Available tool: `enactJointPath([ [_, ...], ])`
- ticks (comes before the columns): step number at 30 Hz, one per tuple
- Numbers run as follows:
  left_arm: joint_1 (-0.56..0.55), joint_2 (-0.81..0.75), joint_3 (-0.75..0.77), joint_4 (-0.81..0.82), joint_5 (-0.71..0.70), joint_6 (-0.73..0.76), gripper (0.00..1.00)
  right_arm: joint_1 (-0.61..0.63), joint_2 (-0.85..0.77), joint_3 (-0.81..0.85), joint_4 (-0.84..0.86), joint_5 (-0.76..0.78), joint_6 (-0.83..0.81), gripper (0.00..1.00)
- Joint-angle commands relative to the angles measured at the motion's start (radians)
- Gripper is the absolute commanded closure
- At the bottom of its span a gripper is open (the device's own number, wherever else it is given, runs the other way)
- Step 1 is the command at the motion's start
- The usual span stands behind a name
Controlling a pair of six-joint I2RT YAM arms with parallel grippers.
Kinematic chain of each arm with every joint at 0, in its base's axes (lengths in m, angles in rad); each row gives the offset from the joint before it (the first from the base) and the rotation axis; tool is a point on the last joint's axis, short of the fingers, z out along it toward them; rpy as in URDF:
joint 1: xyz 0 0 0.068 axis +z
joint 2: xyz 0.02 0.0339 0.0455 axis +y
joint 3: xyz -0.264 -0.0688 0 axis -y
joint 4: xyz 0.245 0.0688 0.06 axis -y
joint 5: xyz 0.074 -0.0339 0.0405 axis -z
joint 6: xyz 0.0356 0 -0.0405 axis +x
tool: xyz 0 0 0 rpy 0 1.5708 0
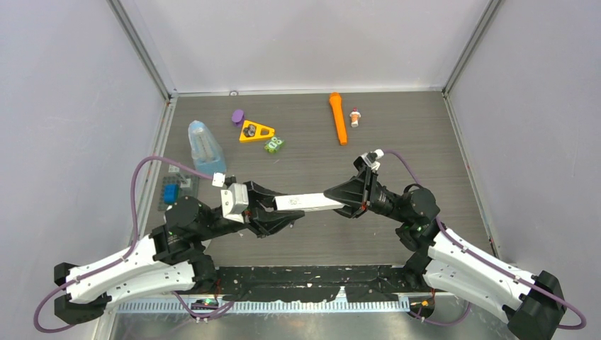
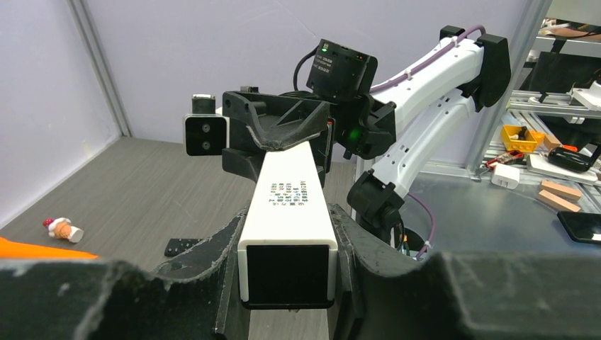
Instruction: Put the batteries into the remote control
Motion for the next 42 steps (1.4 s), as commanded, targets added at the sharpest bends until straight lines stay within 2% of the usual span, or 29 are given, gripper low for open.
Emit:
enactJointPath([
  [1, -0.001, -0.016, 0.015, 0.053, -0.012, 0.007, 1.00, 0.007, -0.013, 0.046, -0.025, -0.032, -0.047, 0.82],
  [5, -0.001, -0.033, 0.014, 0.038, -0.034, 0.007, 1.00, 0.006, 0.007, 0.144, -0.214, -0.096, -0.291, 0.51],
  [7, -0.001, -0.039, 0.022, 0.017, -0.050, -0.003, 1.00, 0.006, 0.027, 0.178, -0.246, -0.124, -0.350, 0.42],
  [11, -0.001, -0.043, 0.025, 0.009, -0.067, -0.033, 1.00, 0.006, 0.065, 0.207, -0.234, -0.158, -0.392, 0.37],
  [14, 0.001, -0.044, 0.025, 0.008, -0.073, -0.050, 1.00, 0.007, 0.097, 0.196, -0.149, -0.179, -0.369, 0.39],
  [16, 0.006, -0.047, 0.026, 0.011, -0.065, -0.059, 1.00, 0.008, 0.115, 0.190, -0.117, -0.192, -0.351, 0.45],
  [19, 0.010, -0.053, 0.022, 0.018, -0.062, -0.062, 1.00, 0.009, 0.122, 0.174, -0.101, -0.194, -0.332, 0.66],
  [22, 0.016, -0.072, 0.006, 0.040, -0.071, -0.070, 1.00, 0.008, 0.123, 0.138, -0.064, -0.190, -0.301, 0.81],
  [24, 0.018, -0.095, -0.007, 0.069, -0.079, -0.076, 1.00, 0.008, 0.118, 0.103, -0.018, -0.178, -0.276, 0.88],
  [30, 0.020, -0.142, -0.027, 0.106, -0.106, -0.086, 1.00, 0.007, 0.108, 0.047, 0.066, -0.160, -0.241, 0.94],
  [38, 0.020, -0.184, -0.050, 0.107, -0.139, -0.093, 1.00, 0.004, 0.123, 0.088, 0.058, -0.164, -0.213, 0.95],
  [40, 0.020, -0.197, -0.050, 0.093, -0.145, -0.095, 1.00, -0.003, 0.119, 0.089, 0.026, -0.163, -0.226, 0.92],
  [41, 0.020, -0.206, -0.051, 0.079, -0.150, -0.094, 1.00, -0.006, 0.117, 0.083, -0.004, -0.161, -0.233, 0.83],
  [42, 0.020, -0.214, -0.055, 0.075, -0.157, -0.094, 1.00, -0.013, 0.111, 0.078, -0.014, -0.158, -0.236, 0.78],
])
